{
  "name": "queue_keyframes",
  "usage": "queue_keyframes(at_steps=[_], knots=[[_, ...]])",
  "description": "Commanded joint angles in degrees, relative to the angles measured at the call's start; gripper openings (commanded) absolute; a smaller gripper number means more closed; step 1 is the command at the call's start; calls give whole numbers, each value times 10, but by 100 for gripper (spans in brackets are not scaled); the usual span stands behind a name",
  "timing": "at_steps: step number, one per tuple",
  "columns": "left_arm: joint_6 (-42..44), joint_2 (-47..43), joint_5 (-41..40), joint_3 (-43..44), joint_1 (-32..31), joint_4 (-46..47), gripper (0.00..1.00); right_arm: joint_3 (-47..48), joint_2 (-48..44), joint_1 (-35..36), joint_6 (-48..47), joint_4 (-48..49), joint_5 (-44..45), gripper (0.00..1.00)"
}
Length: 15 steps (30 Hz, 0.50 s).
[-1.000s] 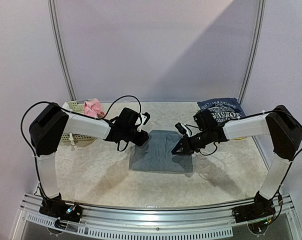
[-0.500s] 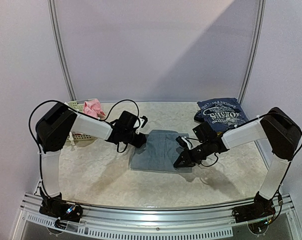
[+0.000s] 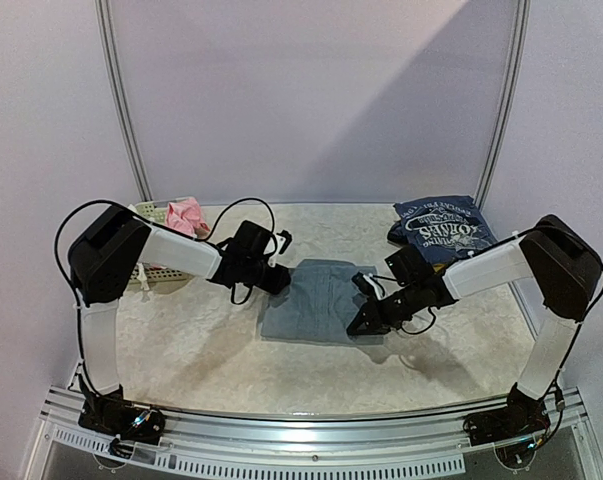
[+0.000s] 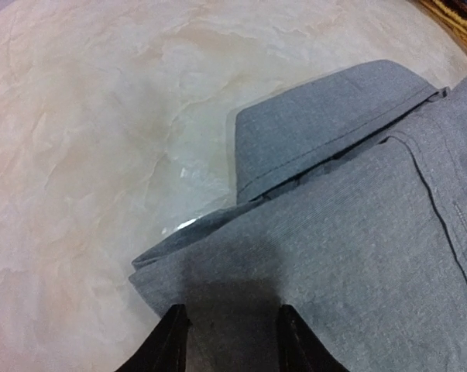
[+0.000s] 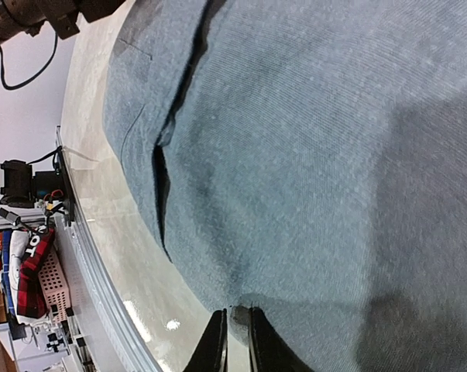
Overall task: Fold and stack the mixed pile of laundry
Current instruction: Adjust the square-folded shirt at the center of the board.
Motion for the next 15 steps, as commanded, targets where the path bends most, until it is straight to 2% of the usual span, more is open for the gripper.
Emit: queue_keyframes(at_steps=[1,6,9,12,15], knots=[[13,-59,-34,-26,9,-20,43,17,-48,0,-10,-45,34,11],[33,-125,-91,-48,-11,-36,48,41,-90,1,-21,-71,48,14],[57,-162,-139,-58,-38,-67,51,49,-118,1,-24,-82,62,20],[90,-191,-192,-62,-75,-87,55,51,-144,1,-27,-85,80,32],[140,-206,-239,-59,-125,-106,59,46,-167,1,-25,-86,110,51]])
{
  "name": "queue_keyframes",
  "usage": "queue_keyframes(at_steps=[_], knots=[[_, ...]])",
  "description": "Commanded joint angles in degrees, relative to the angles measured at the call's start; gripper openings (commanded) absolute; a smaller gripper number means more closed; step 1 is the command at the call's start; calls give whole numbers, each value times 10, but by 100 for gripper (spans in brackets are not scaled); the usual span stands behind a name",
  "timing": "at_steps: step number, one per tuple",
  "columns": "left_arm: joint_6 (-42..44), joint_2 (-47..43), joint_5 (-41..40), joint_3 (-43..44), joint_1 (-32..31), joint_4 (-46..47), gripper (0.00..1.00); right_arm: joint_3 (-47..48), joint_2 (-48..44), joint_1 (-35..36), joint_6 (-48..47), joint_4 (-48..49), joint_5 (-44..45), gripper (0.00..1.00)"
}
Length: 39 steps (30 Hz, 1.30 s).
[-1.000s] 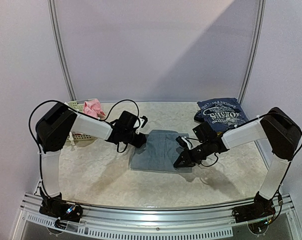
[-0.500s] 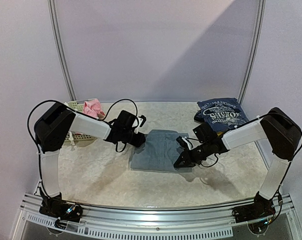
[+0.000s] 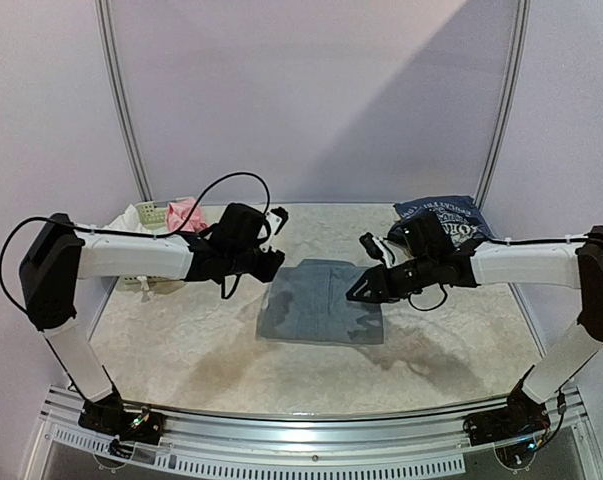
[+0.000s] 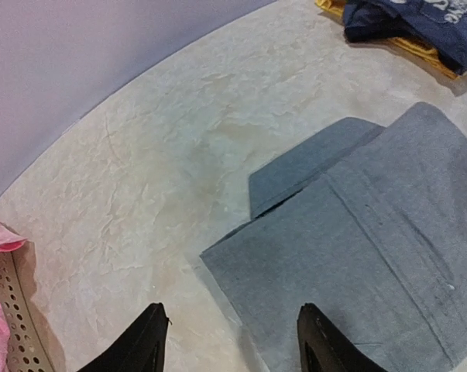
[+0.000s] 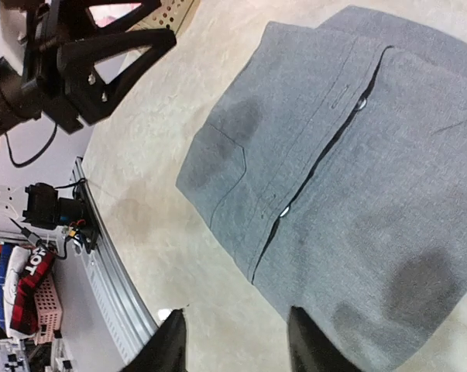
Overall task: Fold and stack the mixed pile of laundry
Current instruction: Adjust the square-folded shirt at the center of the board, then pick up the square-folded shirt from the center of the board.
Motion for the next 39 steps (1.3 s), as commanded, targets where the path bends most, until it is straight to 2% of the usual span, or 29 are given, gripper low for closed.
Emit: queue_keyframes(at_steps=[1,5,8,11,16,23,32,39], knots=[[92,-23,-104,-6,-82,-55,61,2,-38,0,-1,-22,74,61],[169,-12,-194,17,-162,-88,64,-18,-76,-7,14,-25,137,83],[196,1,-212,32,-204,-109,64,-44,-106,-32,36,-14,150,93],[228,17,-191,42,-243,-120,67,-69,-129,-60,62,-6,161,99],[277,74,-159,79,-298,-146,67,-112,-172,-93,97,-10,202,99],[311,169,-143,153,-329,-156,61,-153,-222,-129,115,-24,216,99],[337,267,-168,235,-336,-170,58,-168,-239,-142,106,-33,223,99],[351,319,-201,259,-333,-159,55,-170,-238,-149,101,-30,221,99]])
